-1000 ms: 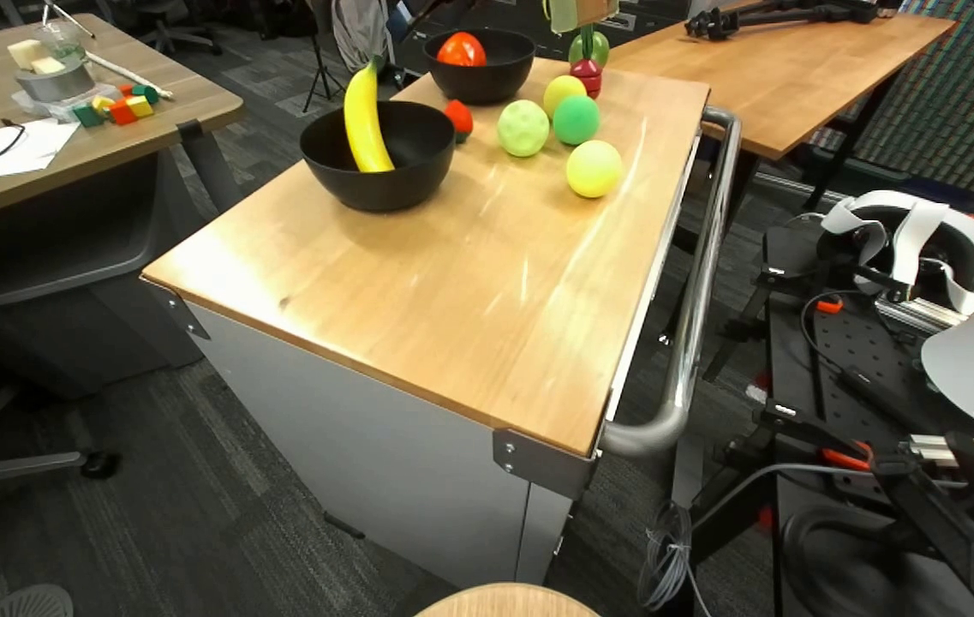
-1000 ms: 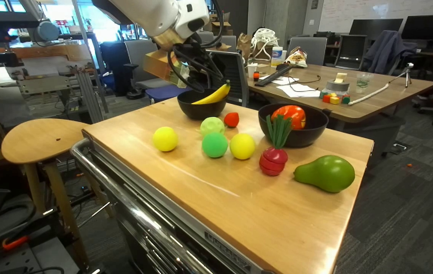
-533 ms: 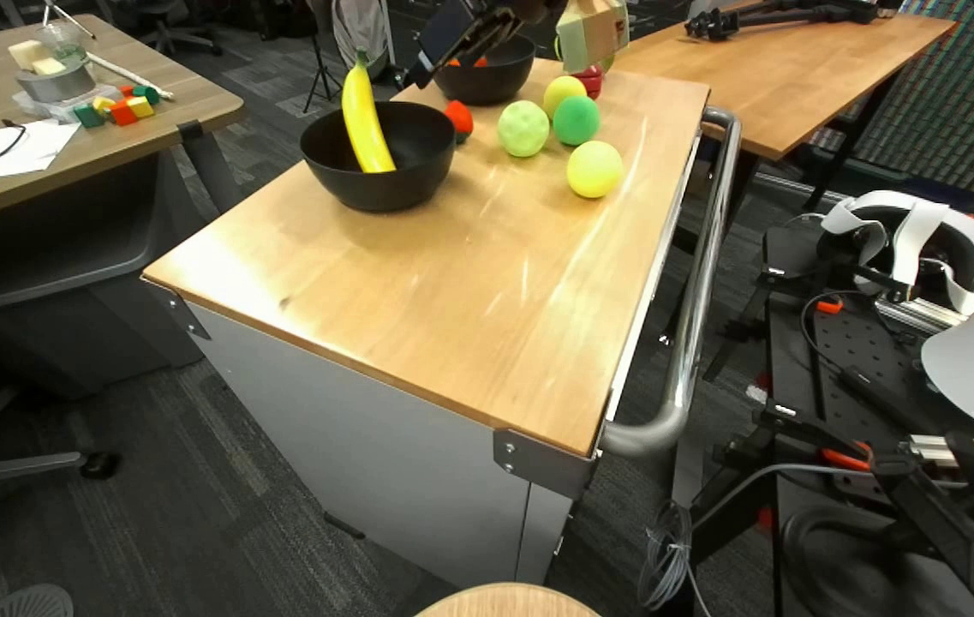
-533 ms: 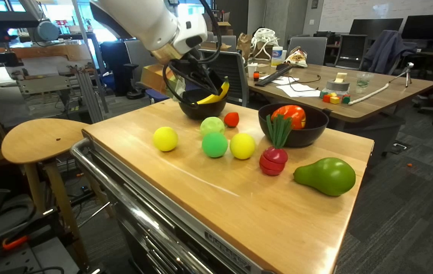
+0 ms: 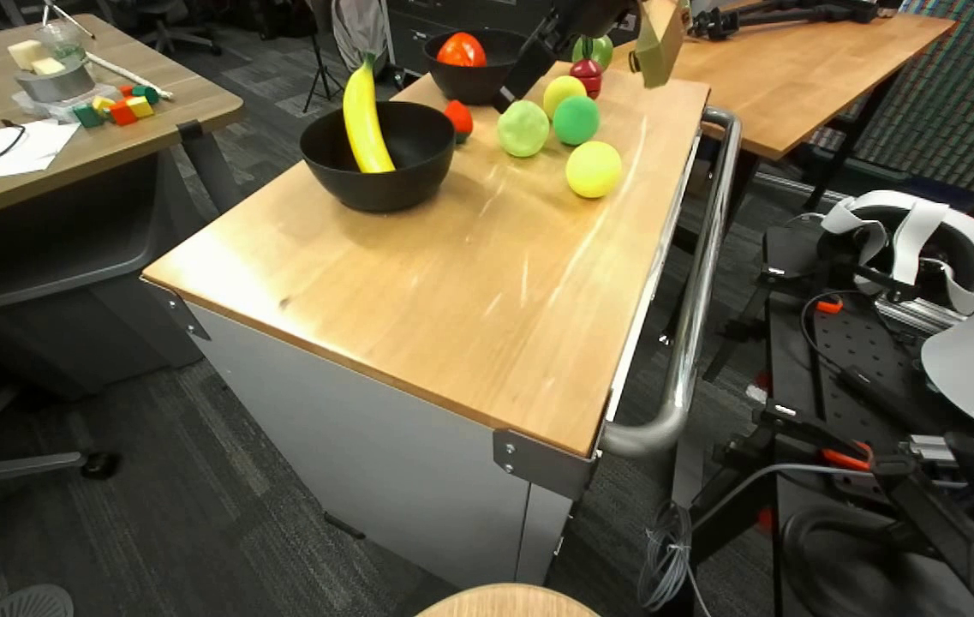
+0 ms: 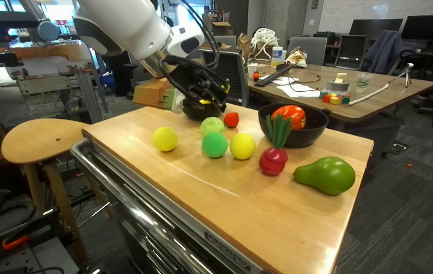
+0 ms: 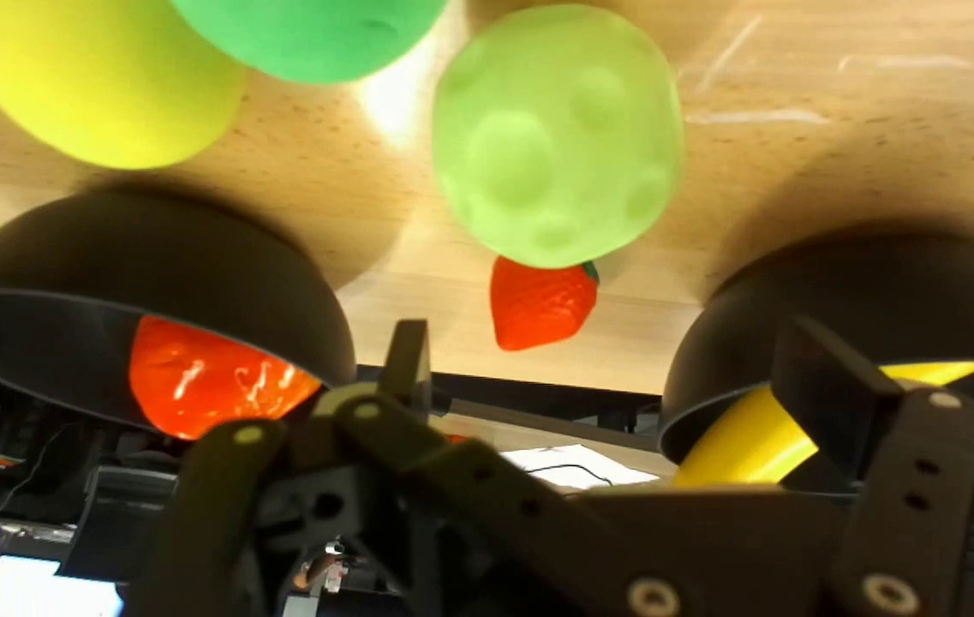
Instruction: Pick up the fruit toys from the table and put them in the two black bowls.
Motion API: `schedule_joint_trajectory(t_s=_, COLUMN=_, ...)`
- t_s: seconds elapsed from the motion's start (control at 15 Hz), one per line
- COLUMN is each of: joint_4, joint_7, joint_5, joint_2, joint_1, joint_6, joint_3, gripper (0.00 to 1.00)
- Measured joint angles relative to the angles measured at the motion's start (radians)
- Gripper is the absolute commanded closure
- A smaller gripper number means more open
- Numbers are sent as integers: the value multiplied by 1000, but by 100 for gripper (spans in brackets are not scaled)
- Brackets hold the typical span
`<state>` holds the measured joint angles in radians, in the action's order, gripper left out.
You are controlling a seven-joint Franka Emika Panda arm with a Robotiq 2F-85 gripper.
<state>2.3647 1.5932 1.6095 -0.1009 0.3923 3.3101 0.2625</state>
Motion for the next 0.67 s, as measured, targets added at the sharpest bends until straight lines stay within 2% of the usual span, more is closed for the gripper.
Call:
schedule_joint_trajectory(t_s=0.2, joint_4=69, joint_7=22, joint_5=-28, joint_2=78, joint_1=1, joint_6=19, joint_3=-2, gripper=0)
schedule_joint_trajectory(t_s=0.27, joint_4=94, joint_7=-1, joint_5=-84, joint_2=99, joint_1=-24, joint_6=19, joint_3=-27, gripper=0)
schedule_joint_trajectory(t_s=0.4, joint_4=126, joint_7=-115, joint_5=-200, joint_2=108, joint_1=-99, joint_6=16, joint_3=-99, gripper=0)
schedule_joint_trajectory(t_s=0.53, joint_4=130, joint_7=-139, joint_5=-220, joint_2=98, joint_1=-120, joint_6=16, joint_3=-120, gripper=0)
schedule_joint_trajectory(t_s=0.67, joint_4=156, joint_7=-264, joint_5=-312, joint_2=82, joint_1=-165, joint_6=-7, joint_3=-153, gripper=0)
